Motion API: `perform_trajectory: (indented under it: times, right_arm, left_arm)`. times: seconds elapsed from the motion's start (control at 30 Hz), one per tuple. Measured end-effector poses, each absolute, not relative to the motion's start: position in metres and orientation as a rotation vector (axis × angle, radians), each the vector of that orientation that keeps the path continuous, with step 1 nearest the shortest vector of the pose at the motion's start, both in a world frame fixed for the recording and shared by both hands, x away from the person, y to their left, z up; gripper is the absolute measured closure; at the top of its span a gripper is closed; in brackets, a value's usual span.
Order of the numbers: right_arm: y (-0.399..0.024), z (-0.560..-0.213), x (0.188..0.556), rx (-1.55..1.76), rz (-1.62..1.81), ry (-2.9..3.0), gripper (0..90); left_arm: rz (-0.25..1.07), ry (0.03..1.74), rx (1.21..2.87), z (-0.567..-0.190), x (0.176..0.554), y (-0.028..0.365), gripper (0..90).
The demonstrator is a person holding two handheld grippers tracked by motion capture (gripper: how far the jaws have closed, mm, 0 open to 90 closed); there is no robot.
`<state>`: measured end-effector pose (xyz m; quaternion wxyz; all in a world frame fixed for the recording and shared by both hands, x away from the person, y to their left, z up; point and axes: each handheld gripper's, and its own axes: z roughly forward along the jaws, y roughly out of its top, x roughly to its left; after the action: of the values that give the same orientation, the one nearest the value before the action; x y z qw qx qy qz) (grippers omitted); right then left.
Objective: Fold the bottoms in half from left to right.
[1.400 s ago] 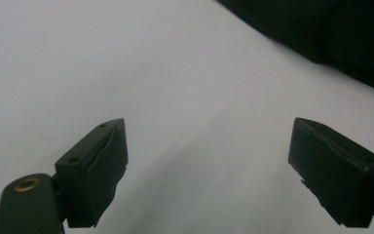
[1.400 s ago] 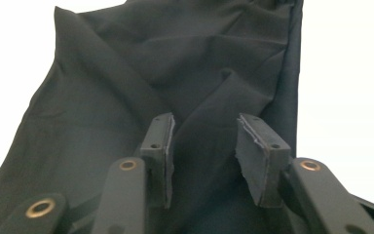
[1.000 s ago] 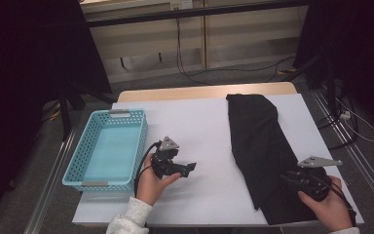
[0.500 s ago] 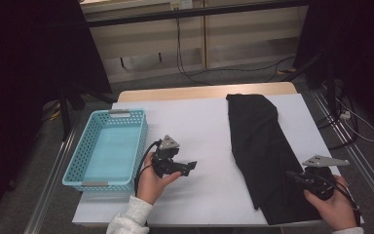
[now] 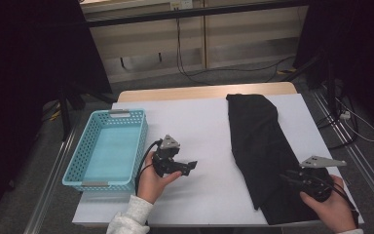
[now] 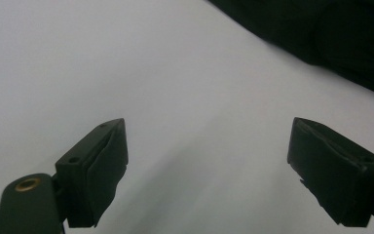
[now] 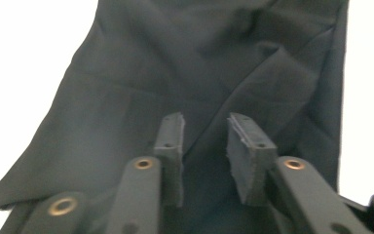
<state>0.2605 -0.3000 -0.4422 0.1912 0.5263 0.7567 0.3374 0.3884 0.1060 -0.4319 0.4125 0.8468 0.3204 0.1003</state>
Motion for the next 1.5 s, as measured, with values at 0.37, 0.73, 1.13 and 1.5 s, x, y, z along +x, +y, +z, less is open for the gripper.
perform_trajectory:
  times: [0.37,0.73,1.13,1.5]
  right_arm:
    - [-0.314,-0.44,0.26,1.475,0.901,2.125,89.6]
    - [-0.344,-0.433,0.246,1.52,0.868,2.052,78.8]
    - [-0.309,-0.432,0.277,1.444,0.922,2.068,50.3]
    - [-0.294,-0.437,0.31,1.498,0.979,2.033,34.0]
  left_arm:
    - [0.24,0.807,2.132,-0.433,0.388,0.106,14.8]
    - [0.245,0.817,2.125,-0.433,0.39,0.108,14.7]
    - [0.254,0.833,2.125,-0.434,0.391,0.114,14.5]
    - [0.265,0.861,2.11,-0.434,0.39,0.125,14.0]
